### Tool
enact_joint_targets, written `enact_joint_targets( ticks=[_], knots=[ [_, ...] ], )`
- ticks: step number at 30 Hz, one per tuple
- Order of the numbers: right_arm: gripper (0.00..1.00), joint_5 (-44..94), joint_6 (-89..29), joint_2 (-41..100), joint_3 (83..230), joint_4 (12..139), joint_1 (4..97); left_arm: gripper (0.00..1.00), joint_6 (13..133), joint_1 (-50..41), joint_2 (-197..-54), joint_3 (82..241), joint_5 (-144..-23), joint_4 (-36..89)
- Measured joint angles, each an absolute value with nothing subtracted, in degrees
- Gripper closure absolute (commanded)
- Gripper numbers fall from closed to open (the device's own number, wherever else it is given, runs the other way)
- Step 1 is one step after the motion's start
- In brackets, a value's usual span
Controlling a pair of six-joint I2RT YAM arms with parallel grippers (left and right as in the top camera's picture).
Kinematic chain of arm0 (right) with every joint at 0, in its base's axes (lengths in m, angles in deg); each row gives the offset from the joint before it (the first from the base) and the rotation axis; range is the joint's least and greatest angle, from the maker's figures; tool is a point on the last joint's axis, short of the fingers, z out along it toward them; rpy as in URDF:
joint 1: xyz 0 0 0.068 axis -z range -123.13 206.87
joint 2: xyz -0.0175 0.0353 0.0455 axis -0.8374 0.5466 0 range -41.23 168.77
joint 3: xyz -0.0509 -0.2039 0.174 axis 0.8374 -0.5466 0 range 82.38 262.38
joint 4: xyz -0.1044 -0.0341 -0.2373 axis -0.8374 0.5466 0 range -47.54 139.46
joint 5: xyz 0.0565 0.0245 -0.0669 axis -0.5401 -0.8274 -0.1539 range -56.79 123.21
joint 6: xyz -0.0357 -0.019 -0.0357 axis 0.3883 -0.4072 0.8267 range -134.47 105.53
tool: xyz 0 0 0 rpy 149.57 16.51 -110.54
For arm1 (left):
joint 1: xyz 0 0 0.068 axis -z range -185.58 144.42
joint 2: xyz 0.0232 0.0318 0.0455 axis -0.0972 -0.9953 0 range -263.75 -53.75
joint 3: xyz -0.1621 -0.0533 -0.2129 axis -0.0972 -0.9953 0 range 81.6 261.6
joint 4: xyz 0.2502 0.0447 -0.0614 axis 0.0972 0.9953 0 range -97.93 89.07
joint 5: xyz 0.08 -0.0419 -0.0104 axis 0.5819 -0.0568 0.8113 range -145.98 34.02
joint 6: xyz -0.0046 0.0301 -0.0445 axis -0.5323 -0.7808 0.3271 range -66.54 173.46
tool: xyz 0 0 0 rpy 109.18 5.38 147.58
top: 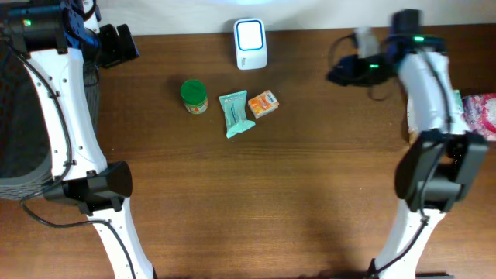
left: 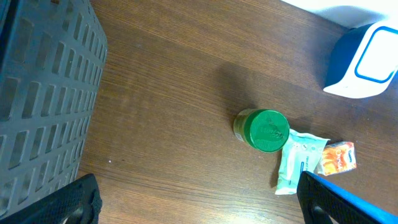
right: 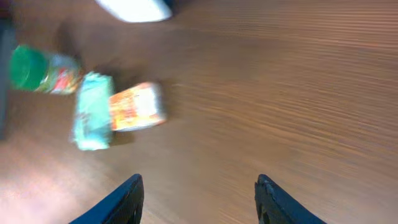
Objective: Scan the item barcode
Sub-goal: 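Carry the tube right and stand it near the tissue packs, then move the right gripper to the orange Kleenex pack and grasp it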
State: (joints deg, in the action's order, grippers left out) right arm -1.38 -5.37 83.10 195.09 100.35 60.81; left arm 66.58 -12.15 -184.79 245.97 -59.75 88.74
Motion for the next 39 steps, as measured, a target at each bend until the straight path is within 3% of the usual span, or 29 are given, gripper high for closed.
enact_joint_targets(
  ticks=[1, 3, 4, 7, 11, 20, 23, 30, 31, 32, 36, 39],
  knots=[
    [0.44, 1.03, -10.0, 83.1, 195.09, 99.72, 55.59, 0.01, 66.58, -12.15, -184.79, 245.97, -59.75, 88.74],
    [0.13, 6.67, -18.22, 83.34, 195.09, 99.26, 50.6, 0.01, 66.58, -12.15, -184.79, 245.97, -59.75, 88.74],
    [0.04, 10.29, -24.62, 84.11, 195.09, 99.24, 48.24, 0.01, 66.58, -12.15, -184.79, 245.97, -59.75, 88.74],
    [0.0, 15.41, -39.0, 87.45, 195.0, 98.45, 45.05, 0.01, 66.58, -12.15, -184.79, 245.97, -59.75, 88.74],
    [0.27, 13.86, -54.76, 89.14, 189.91, 91.15, 43.63, 0.01, 66.58, -12.15, -184.79, 245.97, -59.75, 88.74],
    [0.47, 8.63, -72.16, 89.0, 177.97, 71.57, 41.69, 0.01, 66.56, -12.15, -184.79, 245.97, -59.75, 88.74],
    [0.61, 8.48, -73.14, 89.0, 177.14, 69.6, 40.22, 0.01, 66.56, -12.15, -184.79, 245.97, -59.75, 88.76],
    [0.69, 11.61, -74.67, 89.0, 176.75, 69.64, 39.13, 0.01, 66.58, -12.15, -184.79, 245.97, -59.75, 88.74],
    [0.87, 12.06, -74.7, 89.0, 176.75, 69.62, 39.13, 0.01, 66.58, -12.15, -184.79, 245.97, -59.75, 88.76],
    [0.96, 12.83, -74.59, 89.0, 176.75, 69.67, 39.13, 0.01, 66.58, -12.15, -184.79, 245.97, -59.75, 88.74],
    [0.96, 13.73, -70.17, 88.89, 176.7, 69.56, 39.13, 0.01, 66.58, -12.15, -184.79, 245.97, -59.75, 88.74],
    [0.96, 10.58, -60.05, 88.89, 176.73, 69.67, 39.3, 0.01, 66.56, -12.15, -184.79, 245.97, -59.75, 88.74]
  ],
)
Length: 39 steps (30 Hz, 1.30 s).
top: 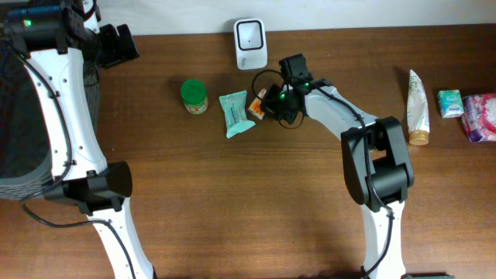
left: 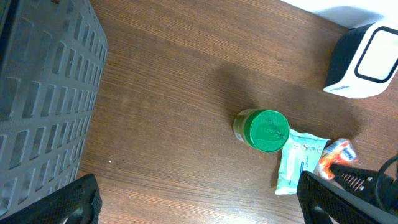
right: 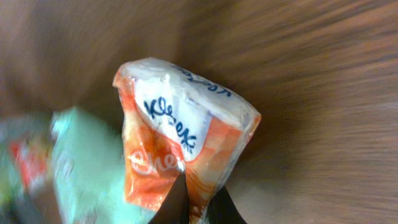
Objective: Scan the item barcode
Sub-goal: 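Move the right gripper to the orange Kleenex pack and grasp it, then lift the orange pack with the right gripper and turn it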
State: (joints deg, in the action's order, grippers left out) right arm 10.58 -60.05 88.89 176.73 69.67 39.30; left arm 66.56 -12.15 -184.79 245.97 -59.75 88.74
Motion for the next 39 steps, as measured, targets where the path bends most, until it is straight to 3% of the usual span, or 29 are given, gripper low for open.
enact_joint_targets(
  ticks=[2, 10, 13, 22, 27, 32, 39],
  knots=[
    [0.96, -1.29, -46.41, 88.92, 177.01, 70.71, 40.46, 0.01, 66.58, -12.15, -184.79, 245.97, -59.75, 88.74],
    [0.96, -44.46, -21.63, 88.65, 178.02, 72.27, 47.46, 0.01, 66.56, -12.15, -184.79, 245.97, -59.75, 88.76],
    [0.96, -50.8, -17.17, 88.59, 178.04, 73.14, 46.89, 0.01, 66.58, -12.15, -184.79, 245.97, -59.75, 88.74],
    [0.96, -53.7, -6.22, 88.57, 178.21, 78.58, 44.4, 0.01, 66.58, -12.15, -184.79, 245.97, -59.75, 88.74],
    [0.96, -36.46, 7.77, 88.54, 178.8, 94.76, 44.44, 0.01, 66.58, -12.15, -184.79, 245.97, -59.73, 88.74],
    [0.96, -30.64, 20.42, 88.54, 178.87, 102.82, 45.97, 0.01, 66.56, -12.15, -184.79, 245.97, -59.75, 88.76],
    [0.96, -47.39, 23.4, 88.46, 178.98, 102.87, 52.92, 0.01, 66.58, -12.15, -184.79, 245.97, -59.75, 88.74]
  ],
)
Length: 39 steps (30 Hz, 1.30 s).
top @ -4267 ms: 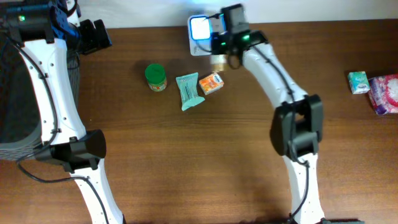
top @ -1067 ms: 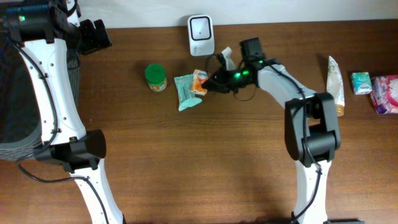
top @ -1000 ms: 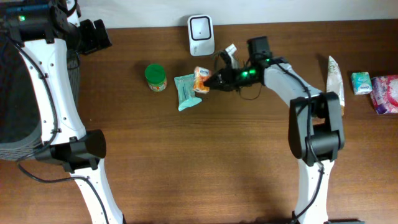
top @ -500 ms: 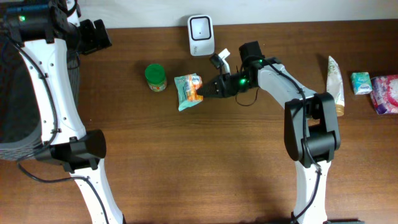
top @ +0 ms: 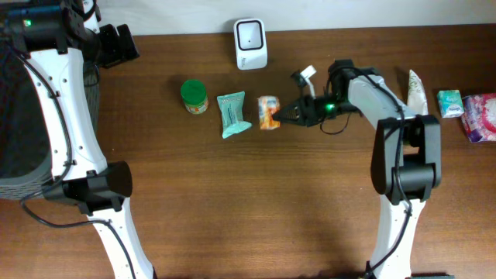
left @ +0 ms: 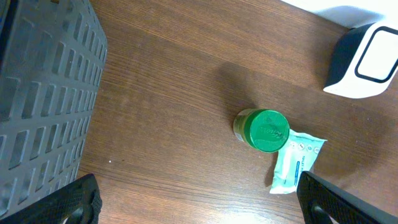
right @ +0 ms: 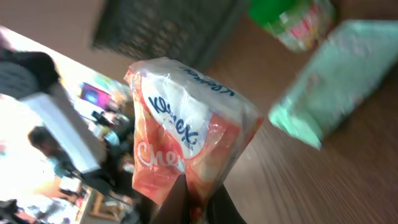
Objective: Scan the item barcode
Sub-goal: 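Lift the orange pack with the right gripper and turn it, then hold the orange pack in front of the scanner with the right gripper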
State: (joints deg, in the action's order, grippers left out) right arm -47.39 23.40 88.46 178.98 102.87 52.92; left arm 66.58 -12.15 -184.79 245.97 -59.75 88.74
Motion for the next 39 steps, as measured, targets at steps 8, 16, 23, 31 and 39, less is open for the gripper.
enact_joint_targets(
  ticks=[8, 16, 23, 31, 39],
  knots=[
    [0.96, -53.79, 21.89, 87.71, 188.7, 110.56, 51.92, 0.01, 66.58, -12.15, -184.79, 245.97, -59.75, 88.74],
    [0.96, -54.01, 26.3, 87.28, 190.23, 112.7, 48.46, 0.01, 66.58, -12.15, -184.79, 245.97, -59.75, 88.76],
    [0.96, -52.26, 28.75, 87.28, 190.28, 114.45, 48.46, 0.01, 66.56, -12.15, -184.79, 245.97, -59.75, 88.74],
    [0.96, -49.99, 28.69, 87.28, 190.28, 115.08, 48.46, 0.01, 66.58, -12.15, -184.79, 245.97, -59.75, 88.74],
    [0.96, -0.44, 0.82, 87.17, 190.34, 111.17, 48.44, 0.01, 66.58, -12.15, -184.79, 245.97, -59.75, 88.74]
  ],
)
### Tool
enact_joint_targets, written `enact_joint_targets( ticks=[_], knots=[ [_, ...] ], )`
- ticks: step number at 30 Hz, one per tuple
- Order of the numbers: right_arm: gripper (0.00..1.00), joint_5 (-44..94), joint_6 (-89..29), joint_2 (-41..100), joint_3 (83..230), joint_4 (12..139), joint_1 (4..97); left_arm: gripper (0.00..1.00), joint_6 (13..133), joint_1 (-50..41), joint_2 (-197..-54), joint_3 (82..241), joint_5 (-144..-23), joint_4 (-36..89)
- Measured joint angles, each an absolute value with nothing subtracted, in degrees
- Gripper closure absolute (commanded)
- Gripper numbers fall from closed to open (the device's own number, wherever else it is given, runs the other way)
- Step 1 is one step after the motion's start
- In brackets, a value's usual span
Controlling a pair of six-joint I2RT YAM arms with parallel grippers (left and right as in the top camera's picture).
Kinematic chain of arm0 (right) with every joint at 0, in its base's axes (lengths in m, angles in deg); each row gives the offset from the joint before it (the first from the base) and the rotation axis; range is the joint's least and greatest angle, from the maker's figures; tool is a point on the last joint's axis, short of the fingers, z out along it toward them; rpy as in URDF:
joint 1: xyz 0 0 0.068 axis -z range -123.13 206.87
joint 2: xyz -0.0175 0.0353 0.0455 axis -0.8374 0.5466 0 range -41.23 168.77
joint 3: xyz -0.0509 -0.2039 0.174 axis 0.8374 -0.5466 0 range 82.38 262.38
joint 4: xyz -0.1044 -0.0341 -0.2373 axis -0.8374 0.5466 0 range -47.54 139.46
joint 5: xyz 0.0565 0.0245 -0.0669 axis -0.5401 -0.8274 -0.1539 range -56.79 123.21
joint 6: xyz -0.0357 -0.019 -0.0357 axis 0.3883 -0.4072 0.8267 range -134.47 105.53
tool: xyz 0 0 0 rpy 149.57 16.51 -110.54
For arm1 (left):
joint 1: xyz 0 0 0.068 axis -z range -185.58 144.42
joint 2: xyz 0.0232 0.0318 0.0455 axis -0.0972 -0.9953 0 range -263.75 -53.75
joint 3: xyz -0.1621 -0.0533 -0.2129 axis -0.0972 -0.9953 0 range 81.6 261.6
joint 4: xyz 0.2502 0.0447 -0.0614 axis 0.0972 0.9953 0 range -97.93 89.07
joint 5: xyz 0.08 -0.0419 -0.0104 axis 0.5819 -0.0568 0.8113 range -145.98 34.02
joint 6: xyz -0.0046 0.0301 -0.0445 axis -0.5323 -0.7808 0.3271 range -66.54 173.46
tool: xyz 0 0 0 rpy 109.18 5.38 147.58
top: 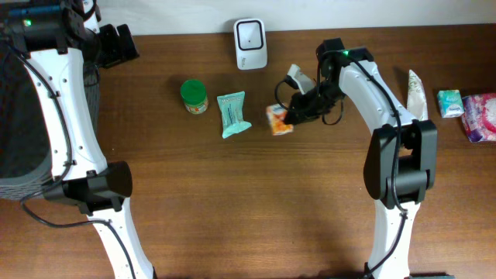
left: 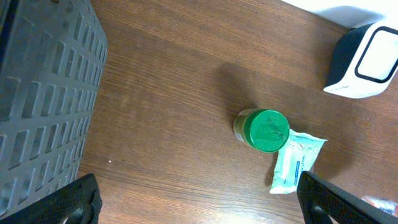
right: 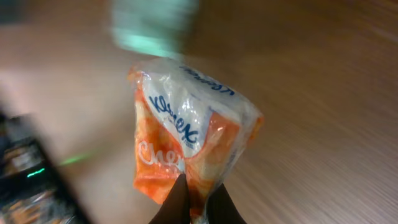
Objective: Scan the item barcode
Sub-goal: 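Hold the orange pack in front of the scanner with the right gripper, then carry the orange pack right and drop it near the tube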
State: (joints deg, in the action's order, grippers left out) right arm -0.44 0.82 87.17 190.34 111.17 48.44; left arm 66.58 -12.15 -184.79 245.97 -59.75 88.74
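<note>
My right gripper (right: 198,200) is shut on an orange and white Kleenex tissue pack (right: 186,140), held above the table right of the middle (top: 280,118). The white barcode scanner (top: 251,34) stands at the table's far edge, up and left of the pack, and its face shows in the left wrist view too (left: 364,60). My left gripper (top: 116,44) is at the far left corner, open wide, its fingertips (left: 74,202) at the bottom corners of its own view with nothing between them.
A green-lidded jar (top: 194,96) and a mint green wipes packet (top: 233,113) lie left of the held pack. A dark grey basket (left: 43,99) stands at the left edge. A tube (top: 418,94) and small packets (top: 450,102) lie at the far right.
My right gripper has turned and shifted, so the tissue pack sits slightly right and lower in the overhead view. The arm's elbow has swung toward the scanner side. The left arm has not moved.
My right gripper was open, far right of the items, with the tissue pack lying by the wipes packet. Then it was shut on the pack at that spot. Later it held the pack lifted and turned, and now holds it below and right of the scanner.
</note>
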Motion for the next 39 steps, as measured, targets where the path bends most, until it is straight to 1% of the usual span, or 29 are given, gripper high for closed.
enact_joint_targets(
  ticks=[4, 6, 9, 10, 11, 12, 15, 19, 25, 28, 34, 36, 39],
  knots=[
    [0.96, 21.88, -4.32, 87.17, 190.34, 106.17, 47.33, 0.01, 66.58, -12.15, -184.79, 245.97, -59.75, 88.76],
    [0.96, 32.92, -5.1, 87.17, 190.34, 101.29, 45.29, 0.01, 66.58, -12.15, -184.79, 245.97, -59.75, 88.74],
    [0.96, 51.04, -4.51, 87.17, 190.39, 90.56, 39.87, 0.01, 66.58, -12.15, -184.79, 245.97, -59.75, 88.69],
    [0.96, 55.8, -2.07, 87.17, 190.39, 84.66, 37.99, 0.01, 66.56, -12.15, -184.79, 245.97, -59.73, 88.69],
    [0.96, 60.28, 2.98, 87.17, 190.74, 77.38, 36.2, 0.01, 66.56, -12.15, -184.79, 245.97, -59.77, 88.71],
    [0.96, 61.55, 5.32, 86.97, 190.65, 74.54, 34.56, 0.01, 66.58, -12.15, -184.79, 245.97, -59.75, 88.74],
    [0.96, 61.07, 15.92, 86.95, 190.95, 56.46, 31.96, 0.01, 66.56, -12.15, -184.79, 245.97, -59.75, 88.76],
    [0.96, 54.77, 24.36, 87.1, 190.91, 47.5, 31.96, 0.01, 66.56, -12.15, -184.79, 245.97, -59.75, 88.74],
    [0.96, 52.13, 32.16, 92.28, 190.93, 39.72, 31.96, 0.01, 66.58, -12.15, -184.79, 245.97, -59.75, 88.71],
    [0.96, 52.02, 34.02, 94.45, 190.91, 38.3, 31.98, 0.01, 66.58, -12.15, -184.79, 245.97, -59.75, 88.74],
    [0.96, 50.88, 34.19, 94.49, 190.91, 37.69, 32.35, 0.01, 66.58, -12.15, -184.79, 245.97, -59.75, 88.74],
    [0.96, 50.8, 31.31, 94.64, 190.91, 37.71, 33.23, 0.01, 66.58, -12.15, -184.79, 245.97, -59.75, 88.74],
    [0.96, 49.07, 23.94, 94.93, 190.91, 37.71, 35.59, 0.01, 66.58, -12.15, -184.79, 245.97, -59.75, 88.76]
  ],
)
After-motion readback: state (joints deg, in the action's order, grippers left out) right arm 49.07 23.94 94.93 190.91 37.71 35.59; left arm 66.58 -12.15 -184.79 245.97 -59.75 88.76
